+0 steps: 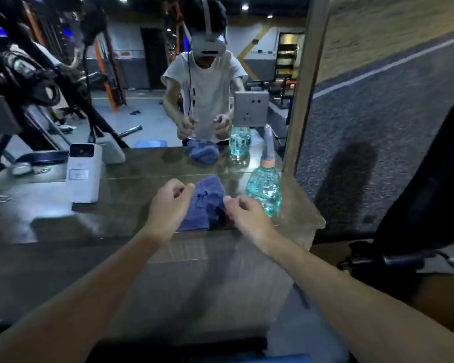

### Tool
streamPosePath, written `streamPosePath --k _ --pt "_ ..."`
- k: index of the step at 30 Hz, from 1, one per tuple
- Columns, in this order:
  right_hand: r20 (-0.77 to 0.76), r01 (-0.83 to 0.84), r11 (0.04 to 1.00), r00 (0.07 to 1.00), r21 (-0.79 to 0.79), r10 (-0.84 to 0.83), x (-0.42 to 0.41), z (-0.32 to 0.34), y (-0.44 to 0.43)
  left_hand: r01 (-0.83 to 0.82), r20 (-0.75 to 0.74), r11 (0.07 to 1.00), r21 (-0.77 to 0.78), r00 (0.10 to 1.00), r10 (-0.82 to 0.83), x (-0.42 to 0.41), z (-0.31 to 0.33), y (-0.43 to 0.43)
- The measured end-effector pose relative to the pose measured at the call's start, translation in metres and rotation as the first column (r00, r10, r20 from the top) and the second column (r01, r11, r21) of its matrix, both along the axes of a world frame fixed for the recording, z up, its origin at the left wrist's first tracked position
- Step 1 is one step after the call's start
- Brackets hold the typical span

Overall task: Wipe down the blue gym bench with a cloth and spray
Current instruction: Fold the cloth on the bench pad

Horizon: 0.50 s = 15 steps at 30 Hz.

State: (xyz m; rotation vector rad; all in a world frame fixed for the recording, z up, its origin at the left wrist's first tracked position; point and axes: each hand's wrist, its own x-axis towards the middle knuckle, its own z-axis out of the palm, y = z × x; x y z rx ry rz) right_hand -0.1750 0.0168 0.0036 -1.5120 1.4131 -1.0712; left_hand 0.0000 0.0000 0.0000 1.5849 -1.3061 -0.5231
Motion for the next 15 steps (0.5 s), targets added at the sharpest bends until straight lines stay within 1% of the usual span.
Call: streamPosePath --k 2,3,4,5,7,8,11,13,15 --pt "-0.083 0.066 0.995 0.994 -0.081 -0.073 0.015 -0.004 -0.014 -0.007 0.186 0.999 0.042 0.983 -0.001 0.014 -0.007 -0.005" --pt "-0.109 0.075 0.994 0.991 -0.076 -0.083 0.022 -0.006 -0.022 0.030 0.221 0.996 0.081 0.974 -0.048 0.019 -0.015 -0.008" --pt "-0.141 0.062 0.997 0.988 -0.039 -0.067 0.028 -0.006 -0.027 0.063 0.250 0.987 0.148 0.963 -0.099 0.021 -0.020 -0.006" --pt "-0.152 0.054 0.998 0.987 -0.018 -0.056 0.033 -0.008 -0.033 0.091 0.272 0.983 0.159 0.953 -0.132 0.022 -0.025 -0.006" --pt "-0.188 0.059 0.998 0.980 -0.001 -0.058 0.042 -0.010 -0.040 0.110 0.313 0.988 0.111 0.939 -0.140 0.020 -0.030 -0.002" --pt "-0.213 0.070 0.998 0.975 -0.006 -0.070 0.045 -0.010 -0.042 0.131 0.287 0.988 0.077 0.947 -0.148 0.018 -0.030 0.000" --pt "-0.274 0.076 0.997 0.959 0.003 -0.073 0.050 -0.006 -0.045 0.192 0.137 0.981 0.031 0.971 -0.194 0.011 -0.027 0.013" --pt "-0.264 0.033 0.999 0.964 0.036 -0.022 0.047 -0.001 -0.040 0.185 0.024 0.983 -0.001 0.982 -0.185 0.007 -0.026 0.030" --pt "-0.227 -0.031 0.999 0.973 0.025 0.036 0.037 0.000 -0.025 0.143 -0.130 0.989 -0.035 0.981 -0.146 0.003 -0.028 0.054"
